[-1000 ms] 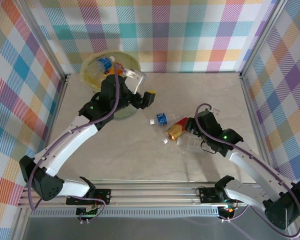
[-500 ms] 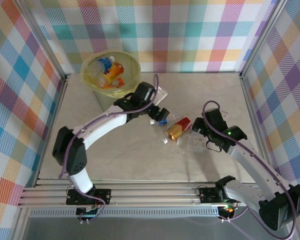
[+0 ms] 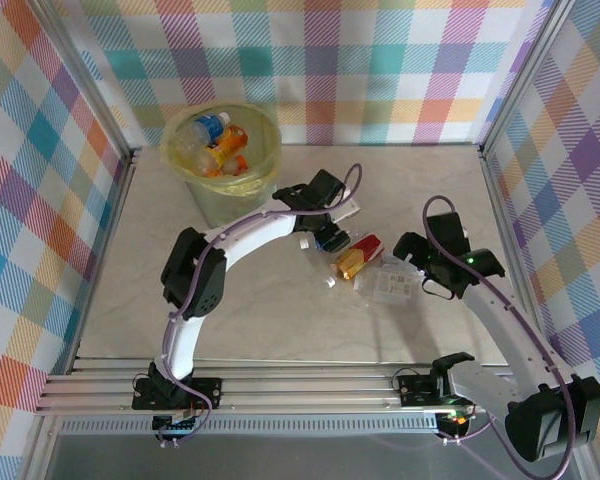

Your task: Put the plastic bottles in the bin

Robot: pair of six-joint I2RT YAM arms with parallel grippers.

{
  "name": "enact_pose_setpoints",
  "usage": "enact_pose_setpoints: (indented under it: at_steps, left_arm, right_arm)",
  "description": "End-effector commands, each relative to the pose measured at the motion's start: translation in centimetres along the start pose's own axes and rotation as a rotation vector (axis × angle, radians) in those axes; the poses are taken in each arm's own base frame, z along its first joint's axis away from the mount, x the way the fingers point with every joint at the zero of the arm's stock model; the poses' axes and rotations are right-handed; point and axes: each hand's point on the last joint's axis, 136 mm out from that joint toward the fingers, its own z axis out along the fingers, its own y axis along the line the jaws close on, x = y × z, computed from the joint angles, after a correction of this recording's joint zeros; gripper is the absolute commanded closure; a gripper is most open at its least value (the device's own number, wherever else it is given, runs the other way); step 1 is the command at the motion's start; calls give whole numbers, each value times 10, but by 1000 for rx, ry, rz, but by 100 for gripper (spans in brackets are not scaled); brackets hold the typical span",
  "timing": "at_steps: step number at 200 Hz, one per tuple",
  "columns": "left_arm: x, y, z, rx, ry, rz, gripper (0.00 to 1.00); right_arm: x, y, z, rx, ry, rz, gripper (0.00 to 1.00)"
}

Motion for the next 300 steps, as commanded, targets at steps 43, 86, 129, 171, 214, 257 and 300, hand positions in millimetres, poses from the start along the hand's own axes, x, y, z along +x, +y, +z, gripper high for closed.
enact_pose_setpoints:
  at_steps: [43,86,129,171,214,257,300]
  left_arm:
    - [1,11,21,-38,86,42,19]
    - [7,18,41,-66,136,53,20]
    - [13,29,55,-91,179,35,22]
    - [25,36,68,-98,221,-11,22]
    - [43,47,72,-129,277,-58,22]
    - [43,52,67,-152,282,-54,36]
    - [14,54,34,-166,202,-49,42]
  right_arm:
    - [4,8,3,-52,21,-23,0]
    - [2,15,3,-78,29,-34,0]
    - [3,16,2,-90,27,-39,0]
    - [4,15,3,-92,28,-40,0]
    - [4,15,3,-100,17,-38,0]
    - [3,16,2,-106,8,-31,0]
    - [1,17,-1,-114,-4,-31,0]
